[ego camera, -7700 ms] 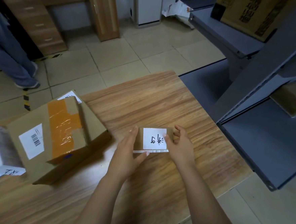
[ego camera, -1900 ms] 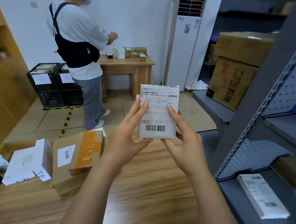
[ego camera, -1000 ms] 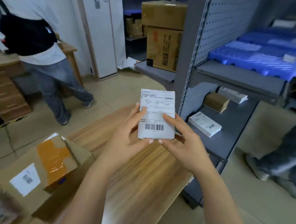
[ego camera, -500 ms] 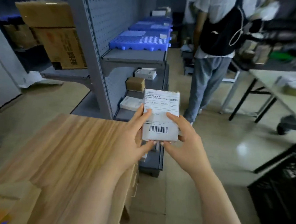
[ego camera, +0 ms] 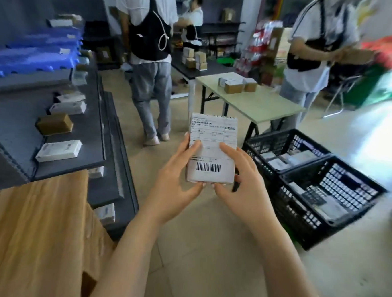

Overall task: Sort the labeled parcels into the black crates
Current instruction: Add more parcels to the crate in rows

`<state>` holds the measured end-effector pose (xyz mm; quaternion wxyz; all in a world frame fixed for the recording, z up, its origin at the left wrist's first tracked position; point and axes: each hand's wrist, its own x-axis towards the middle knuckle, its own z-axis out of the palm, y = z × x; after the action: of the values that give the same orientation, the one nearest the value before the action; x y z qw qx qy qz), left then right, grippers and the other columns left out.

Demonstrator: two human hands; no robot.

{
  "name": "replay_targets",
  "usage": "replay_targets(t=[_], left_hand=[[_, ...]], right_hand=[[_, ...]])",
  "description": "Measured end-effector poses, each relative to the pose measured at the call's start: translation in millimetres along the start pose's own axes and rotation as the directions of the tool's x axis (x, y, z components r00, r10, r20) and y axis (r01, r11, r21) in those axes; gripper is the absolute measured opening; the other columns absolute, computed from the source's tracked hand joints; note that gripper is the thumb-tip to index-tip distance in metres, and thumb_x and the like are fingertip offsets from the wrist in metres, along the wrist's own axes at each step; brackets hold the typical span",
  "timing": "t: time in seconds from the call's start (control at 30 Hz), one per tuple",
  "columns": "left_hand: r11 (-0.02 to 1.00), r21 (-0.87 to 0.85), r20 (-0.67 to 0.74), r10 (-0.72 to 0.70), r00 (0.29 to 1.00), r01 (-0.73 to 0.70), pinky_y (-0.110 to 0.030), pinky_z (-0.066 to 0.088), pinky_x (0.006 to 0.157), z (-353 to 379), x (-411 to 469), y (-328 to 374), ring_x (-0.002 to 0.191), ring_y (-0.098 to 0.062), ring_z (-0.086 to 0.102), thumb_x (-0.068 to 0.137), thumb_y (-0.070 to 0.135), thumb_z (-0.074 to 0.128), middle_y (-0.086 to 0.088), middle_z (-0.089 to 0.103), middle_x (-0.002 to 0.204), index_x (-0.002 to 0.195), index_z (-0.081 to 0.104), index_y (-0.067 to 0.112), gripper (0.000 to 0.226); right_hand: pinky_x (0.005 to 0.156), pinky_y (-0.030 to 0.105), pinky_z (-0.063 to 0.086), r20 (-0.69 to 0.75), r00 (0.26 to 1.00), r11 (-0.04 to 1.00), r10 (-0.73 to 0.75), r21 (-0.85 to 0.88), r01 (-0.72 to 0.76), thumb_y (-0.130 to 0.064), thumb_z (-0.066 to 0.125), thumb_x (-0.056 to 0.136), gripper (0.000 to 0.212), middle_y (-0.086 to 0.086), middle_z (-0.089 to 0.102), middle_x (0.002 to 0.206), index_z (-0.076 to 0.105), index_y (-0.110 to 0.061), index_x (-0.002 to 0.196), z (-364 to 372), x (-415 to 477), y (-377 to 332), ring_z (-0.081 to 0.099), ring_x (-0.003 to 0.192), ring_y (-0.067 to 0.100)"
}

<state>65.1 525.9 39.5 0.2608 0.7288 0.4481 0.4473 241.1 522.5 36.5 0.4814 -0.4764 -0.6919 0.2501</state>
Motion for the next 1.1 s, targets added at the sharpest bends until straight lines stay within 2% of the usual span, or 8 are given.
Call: replay_targets(t=[0.23, 0.37, 0.47, 0.57, 0.73, 0.8, 0.93, 1.1], left_hand=[[0.980, -0.151, 0.234, 0.164, 0.958, -0.131, -0.016, 0.029, 0.112, 150, -66, 92, 0.141, 0.011, 0.017, 0.080, 0.013, 0.076, 0.014, 0.018, 0.160, 0.141, 0.031, 0.046, 0.082], [0.941, -0.294, 0.339, 0.265, 0.903, -0.166, -0.033, 0.037, 0.112, 231, -113, 149, 0.142, 0.007, 0.019, 0.079, 0.007, 0.077, 0.015, 0.018, 0.158, 0.145, 0.036, 0.035, 0.083], [0.907, -0.392, 0.437, 0.331, 0.836, -0.154, -0.038, 0.040, 0.111, 284, -144, 194, 0.143, 0.004, 0.022, 0.080, 0.011, 0.076, 0.024, 0.015, 0.157, 0.145, 0.035, 0.040, 0.082], [0.881, -0.455, 0.537, 0.387, 0.750, -0.129, -0.035, 0.039, 0.111, 329, -170, 233, 0.142, 0.004, 0.023, 0.081, 0.009, 0.076, 0.027, 0.016, 0.156, 0.146, 0.031, 0.043, 0.086], [0.827, -0.522, 0.604, 0.530, 0.595, -0.208, -0.010, 0.035, 0.104, 397, -206, 284, 0.135, 0.012, 0.029, 0.082, 0.009, 0.075, 0.022, 0.026, 0.154, 0.147, 0.029, 0.039, 0.086], [0.791, -0.549, 0.605, 0.600, 0.524, -0.271, -0.009, 0.037, 0.102, 425, -219, 300, 0.136, 0.005, 0.035, 0.081, 0.010, 0.076, 0.022, 0.029, 0.152, 0.144, 0.033, 0.038, 0.081], [0.692, -0.620, 0.543, 0.718, 0.435, -0.368, -0.035, 0.041, 0.110, 484, -234, 325, 0.140, 0.001, 0.031, 0.076, 0.014, 0.080, 0.016, 0.037, 0.150, 0.143, 0.043, 0.028, 0.078], [0.623, -0.669, 0.501, 0.781, 0.374, -0.406, -0.041, 0.039, 0.110, 560, -220, 355, 0.140, -0.001, 0.029, 0.077, 0.020, 0.080, 0.021, 0.038, 0.149, 0.144, 0.040, 0.037, 0.079]], right_hand=[[0.096, 0.027, 0.051, -0.246, 0.961, 0.965, 0.126, -0.194, -0.176, -0.006, 0.076, 0.077, 0.080, -0.006, 0.041, 0.138, 0.040, -0.034, 0.143, -145, -162, 10, 0.044, 0.125, 0.004], [0.097, 0.019, 0.048, -0.389, 0.893, 0.908, 0.225, -0.248, -0.337, -0.015, 0.076, 0.079, 0.080, -0.004, 0.038, 0.142, 0.037, -0.042, 0.143, -218, -261, 6, 0.043, 0.127, 0.008], [0.099, 0.021, 0.048, -0.515, 0.813, 0.856, 0.271, -0.258, -0.449, -0.010, 0.076, 0.078, 0.081, -0.002, 0.038, 0.142, 0.037, -0.041, 0.142, -262, -326, -3, 0.042, 0.128, 0.007], [0.092, 0.004, 0.042, -0.614, 0.727, 0.820, 0.308, -0.216, -0.530, -0.007, 0.075, 0.079, 0.079, -0.003, 0.038, 0.141, 0.039, -0.039, 0.142, -299, -381, -17, 0.041, 0.123, 0.000], [0.078, -0.003, 0.040, -0.773, 0.505, 0.790, 0.383, -0.010, -0.613, -0.006, 0.073, 0.080, 0.085, -0.008, 0.034, 0.137, 0.033, -0.041, 0.145, -342, -453, -19, 0.037, 0.107, -0.029], [0.081, 0.005, 0.046, -0.813, 0.407, 0.768, 0.417, 0.075, -0.636, -0.012, 0.078, 0.076, 0.093, -0.011, 0.033, 0.139, 0.028, -0.049, 0.145, -359, -476, -11, 0.039, 0.111, -0.024], [0.099, 0.046, 0.050, -0.851, 0.273, 0.760, 0.448, 0.202, -0.618, -0.020, 0.082, 0.066, 0.104, -0.013, 0.038, 0.146, 0.022, -0.056, 0.143, -394, -508, 8, 0.047, 0.129, 0.008], [0.099, 0.043, 0.051, -0.900, 0.188, 0.767, 0.392, 0.208, -0.607, 0.006, 0.075, 0.076, 0.106, -0.013, 0.041, 0.146, 0.021, -0.053, 0.145, -451, -518, 35, 0.050, 0.128, 0.006]])
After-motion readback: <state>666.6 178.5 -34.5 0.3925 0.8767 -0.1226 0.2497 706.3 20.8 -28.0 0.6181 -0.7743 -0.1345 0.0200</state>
